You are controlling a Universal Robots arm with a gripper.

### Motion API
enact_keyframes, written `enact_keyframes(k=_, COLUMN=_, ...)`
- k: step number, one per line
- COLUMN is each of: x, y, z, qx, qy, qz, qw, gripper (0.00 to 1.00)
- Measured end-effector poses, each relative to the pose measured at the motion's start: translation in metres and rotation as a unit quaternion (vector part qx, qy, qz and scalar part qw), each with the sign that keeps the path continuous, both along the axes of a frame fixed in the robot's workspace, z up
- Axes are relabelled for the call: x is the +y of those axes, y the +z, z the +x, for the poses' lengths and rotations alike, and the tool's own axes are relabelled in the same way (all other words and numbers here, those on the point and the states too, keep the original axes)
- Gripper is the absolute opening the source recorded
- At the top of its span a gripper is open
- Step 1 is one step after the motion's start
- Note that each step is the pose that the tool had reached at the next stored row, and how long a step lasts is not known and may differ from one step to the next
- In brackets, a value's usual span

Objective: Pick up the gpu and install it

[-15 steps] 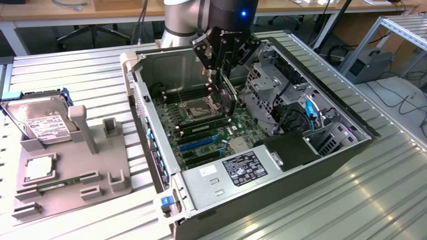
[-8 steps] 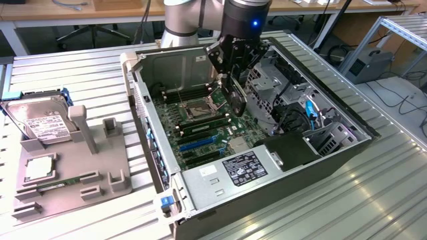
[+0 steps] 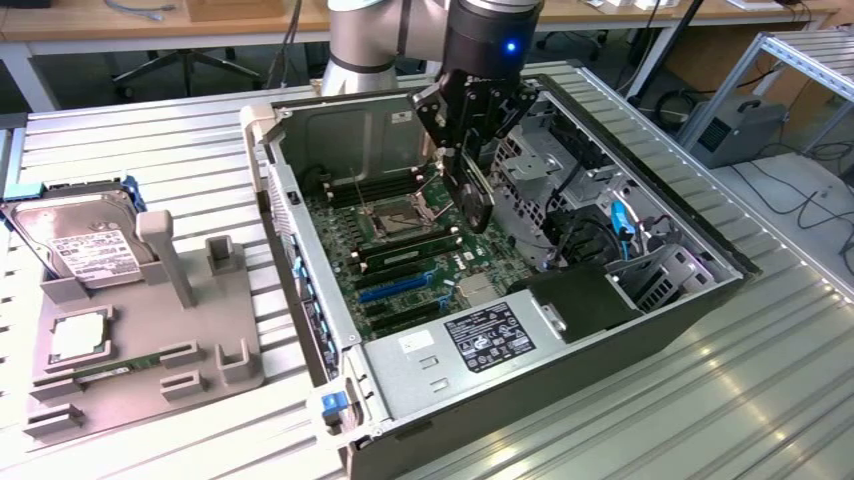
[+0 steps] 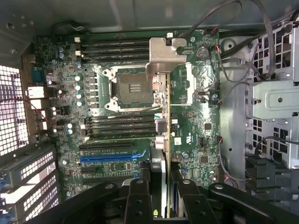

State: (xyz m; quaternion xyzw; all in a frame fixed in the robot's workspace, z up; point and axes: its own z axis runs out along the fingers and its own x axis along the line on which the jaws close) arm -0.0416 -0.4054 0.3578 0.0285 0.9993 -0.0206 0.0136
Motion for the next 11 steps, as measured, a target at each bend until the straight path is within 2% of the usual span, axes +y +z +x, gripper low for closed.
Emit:
enact_keyframes(k=5, x=0.0, y=0.0, z=0.0, qx=0.0, qy=0.01, qz=0.0, qw=1.0, gripper=0.27)
enact_keyframes(k=11, x=0.0, y=0.0, z=0.0, qx=0.0, qy=0.035, qz=0.0, qw=0.9994, gripper=0.27)
